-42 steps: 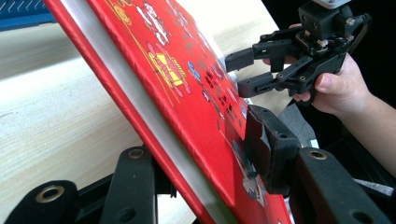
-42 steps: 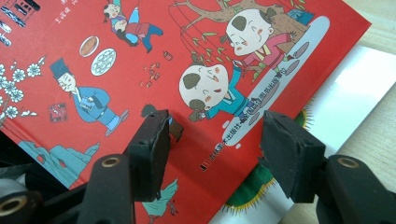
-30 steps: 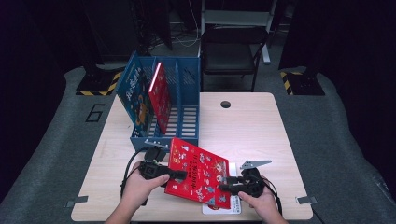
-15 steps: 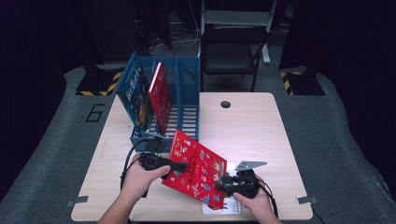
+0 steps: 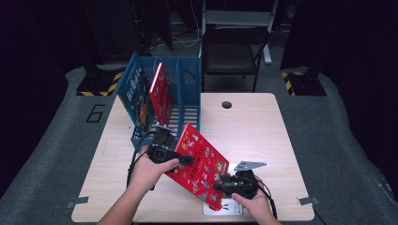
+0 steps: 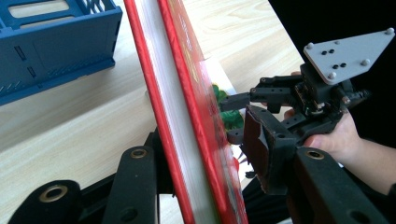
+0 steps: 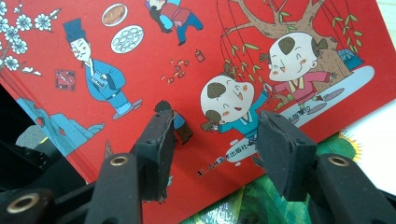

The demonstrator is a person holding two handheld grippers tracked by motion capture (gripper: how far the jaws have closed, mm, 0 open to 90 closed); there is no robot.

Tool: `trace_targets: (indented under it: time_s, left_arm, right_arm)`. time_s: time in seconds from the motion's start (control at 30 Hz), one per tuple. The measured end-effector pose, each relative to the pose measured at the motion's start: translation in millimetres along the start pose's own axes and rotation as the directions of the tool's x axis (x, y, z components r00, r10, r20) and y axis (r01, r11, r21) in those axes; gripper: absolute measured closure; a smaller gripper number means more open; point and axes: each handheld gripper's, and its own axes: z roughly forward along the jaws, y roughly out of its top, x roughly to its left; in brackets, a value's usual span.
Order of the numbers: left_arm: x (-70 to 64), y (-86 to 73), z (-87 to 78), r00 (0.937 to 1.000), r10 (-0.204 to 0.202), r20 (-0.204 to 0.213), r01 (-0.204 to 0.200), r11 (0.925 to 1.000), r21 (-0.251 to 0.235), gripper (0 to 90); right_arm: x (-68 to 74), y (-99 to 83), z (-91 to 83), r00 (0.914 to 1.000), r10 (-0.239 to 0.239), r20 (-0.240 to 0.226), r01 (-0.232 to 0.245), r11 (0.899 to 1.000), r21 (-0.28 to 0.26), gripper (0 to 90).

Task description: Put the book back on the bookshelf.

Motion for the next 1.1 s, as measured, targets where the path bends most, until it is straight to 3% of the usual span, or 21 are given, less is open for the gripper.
trace_targets:
  time_s: [0.43, 0.7, 0.87, 1.1]
  left_arm:
    - [0.1, -2.9, 7.6, 0.9996, -0.018, -0.022, 0.018, 0.9998, -0.002, 57.0]
    - [-2.2, -2.2, 12.6, 0.9998, -0.019, 0.001, 0.019, 0.9998, 0.010, 55.5]
    - [-4.7, -2.6, 19.4, 0.9998, -0.010, 0.017, 0.009, 0.9985, 0.054, 58.4]
    - [-1.9, -1.7, 18.1, 0.9999, 0.006, -0.012, -0.005, 0.9979, 0.065, 67.1]
  right_arm:
    - [-0.1, -0.5, 1.4, 1.0000, -0.002, 0.000, 0.002, 1.000, -0.008, 46.5]
    - [-0.5, -0.9, 0.8, 1.0000, 0.006, -0.002, -0.006, 1.000, -0.008, 46.4]
    - [-0.8, -1.1, -0.4, 0.9999, 0.013, -0.002, -0.013, 1.000, -0.005, 46.2]
    - [-0.9, -1.2, -0.4, 1.0000, 0.008, -0.002, -0.008, 1.000, -0.008, 45.8]
